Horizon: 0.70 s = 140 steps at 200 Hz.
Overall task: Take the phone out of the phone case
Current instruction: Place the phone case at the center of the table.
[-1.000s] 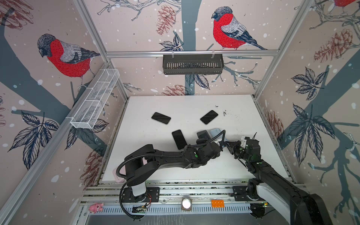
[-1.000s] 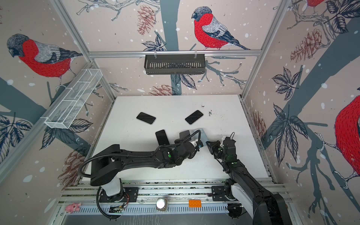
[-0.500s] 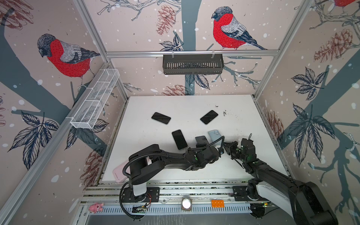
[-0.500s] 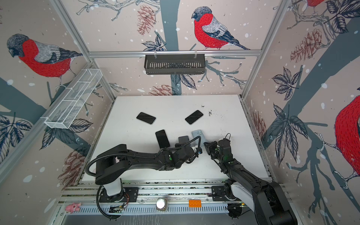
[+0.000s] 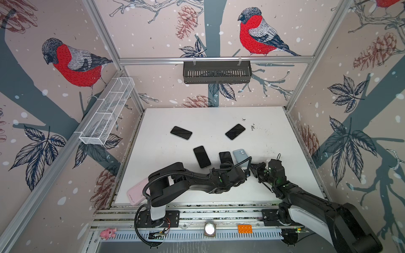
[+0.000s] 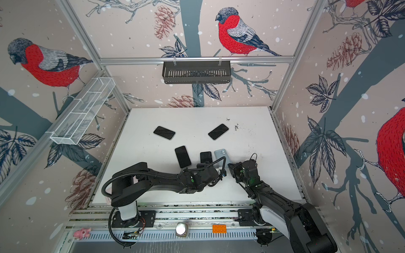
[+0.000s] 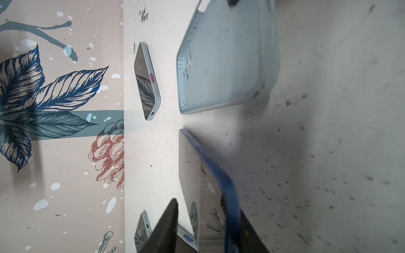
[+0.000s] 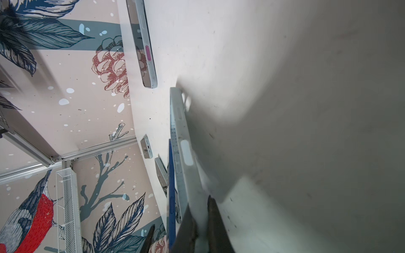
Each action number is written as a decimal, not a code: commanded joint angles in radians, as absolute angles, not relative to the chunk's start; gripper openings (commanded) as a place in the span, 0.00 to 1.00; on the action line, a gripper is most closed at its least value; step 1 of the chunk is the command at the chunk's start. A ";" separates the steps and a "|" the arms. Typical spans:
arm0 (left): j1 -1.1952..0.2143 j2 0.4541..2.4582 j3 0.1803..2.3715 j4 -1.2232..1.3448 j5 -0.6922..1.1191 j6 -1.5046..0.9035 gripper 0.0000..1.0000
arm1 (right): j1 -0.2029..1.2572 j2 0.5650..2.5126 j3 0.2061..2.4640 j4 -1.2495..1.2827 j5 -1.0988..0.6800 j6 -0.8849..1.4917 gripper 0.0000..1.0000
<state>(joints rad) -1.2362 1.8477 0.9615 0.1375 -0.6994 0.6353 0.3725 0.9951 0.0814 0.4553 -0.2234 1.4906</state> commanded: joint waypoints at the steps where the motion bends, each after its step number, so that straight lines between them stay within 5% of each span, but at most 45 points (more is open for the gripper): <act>1: -1.239 1.852 0.957 0.175 -0.702 0.639 0.43 | 0.388 0.995 0.077 0.497 -0.192 1.502 0.09; 77: -1.239 1.804 0.923 0.186 -0.709 0.605 0.68 | 0.437 0.999 0.066 0.495 -0.149 1.514 0.22; 84: -1.238 1.796 0.918 0.185 -0.708 0.600 0.80 | 0.441 0.998 0.065 0.497 -0.147 1.514 0.25; 140: -1.239 1.727 0.893 0.154 -0.709 0.552 0.83 | 0.460 1.002 0.074 0.486 -0.165 1.503 0.56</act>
